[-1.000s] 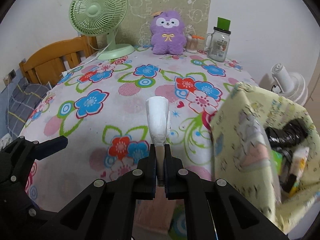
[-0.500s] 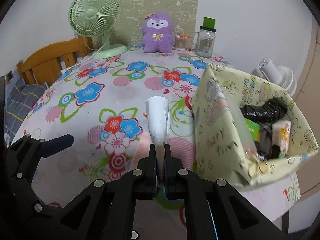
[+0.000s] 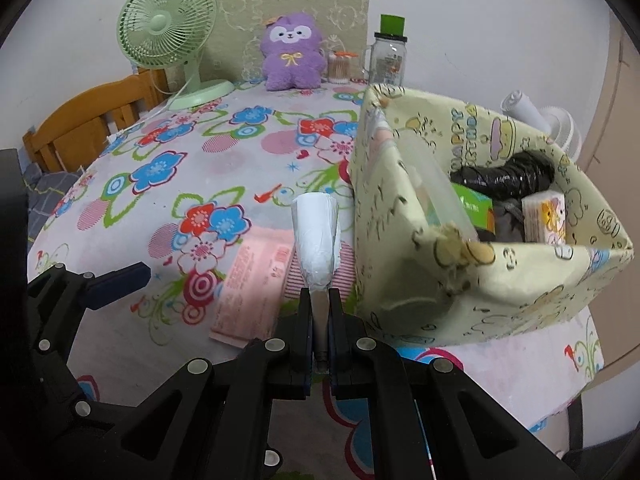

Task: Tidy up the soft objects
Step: 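Hold the roll upright in right gripper while left gripper reaches the pink cloth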

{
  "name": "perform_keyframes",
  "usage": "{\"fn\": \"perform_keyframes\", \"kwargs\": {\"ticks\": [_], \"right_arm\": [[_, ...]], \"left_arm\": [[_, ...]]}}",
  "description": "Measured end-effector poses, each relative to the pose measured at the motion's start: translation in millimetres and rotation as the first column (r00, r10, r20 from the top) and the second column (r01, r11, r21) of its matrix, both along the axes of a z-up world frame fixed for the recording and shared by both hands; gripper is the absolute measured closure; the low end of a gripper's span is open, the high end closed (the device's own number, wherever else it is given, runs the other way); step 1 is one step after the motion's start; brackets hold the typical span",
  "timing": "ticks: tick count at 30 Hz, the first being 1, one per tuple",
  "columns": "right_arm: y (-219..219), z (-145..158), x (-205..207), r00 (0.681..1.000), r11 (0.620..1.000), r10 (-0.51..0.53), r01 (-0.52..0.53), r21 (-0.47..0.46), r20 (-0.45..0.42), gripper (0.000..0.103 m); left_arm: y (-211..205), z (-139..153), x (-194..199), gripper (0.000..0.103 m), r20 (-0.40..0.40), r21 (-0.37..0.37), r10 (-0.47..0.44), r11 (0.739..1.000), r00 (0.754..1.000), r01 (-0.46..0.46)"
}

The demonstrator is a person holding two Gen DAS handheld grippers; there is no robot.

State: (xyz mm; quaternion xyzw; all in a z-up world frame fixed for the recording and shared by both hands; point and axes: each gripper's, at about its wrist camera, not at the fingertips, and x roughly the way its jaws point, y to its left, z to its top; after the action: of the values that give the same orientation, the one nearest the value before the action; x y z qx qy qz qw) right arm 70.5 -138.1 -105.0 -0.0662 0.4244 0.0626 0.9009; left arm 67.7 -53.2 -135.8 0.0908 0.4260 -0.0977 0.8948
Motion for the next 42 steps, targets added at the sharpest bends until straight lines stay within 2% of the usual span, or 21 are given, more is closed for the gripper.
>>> {"fn": "perform_keyframes", "kwargs": {"ticks": [9,16,27,33,42], "right_arm": [[-4,-17,12,0.998,0.999,-0.015,0.017,0.031,-0.068,0.095],[3,-22,18,0.996,0.998,0.009,-0.003,0.064,-0.087,0.095],[18,-25,23,0.987,0.979,0.133,-0.117,0.164,-0.093,0.095],[15,-19,21,0.992,0.986,0.104,-0.094,0.139,-0.067,0.095],[1,-22,22,0.994,0.992,0.067,-0.058,0.114,-0.081,0.095]], "left_arm": [[1,-2,0,0.01,0.007,0.033,-0.01,0.999,1.0,0.009],[5,-4,3,0.01,-0.007,0.003,-0.001,1.0,1.0,0.001],[15,0,0,0.01,-0.013,0.008,0.031,0.999,0.999,-0.031],[9,2,2,0.01,-0.007,-0.02,0.005,1.0,1.0,-0.005],[3,-6,12,0.01,-0.01,-0.042,-0.014,0.999,1.0,0.014]]}}
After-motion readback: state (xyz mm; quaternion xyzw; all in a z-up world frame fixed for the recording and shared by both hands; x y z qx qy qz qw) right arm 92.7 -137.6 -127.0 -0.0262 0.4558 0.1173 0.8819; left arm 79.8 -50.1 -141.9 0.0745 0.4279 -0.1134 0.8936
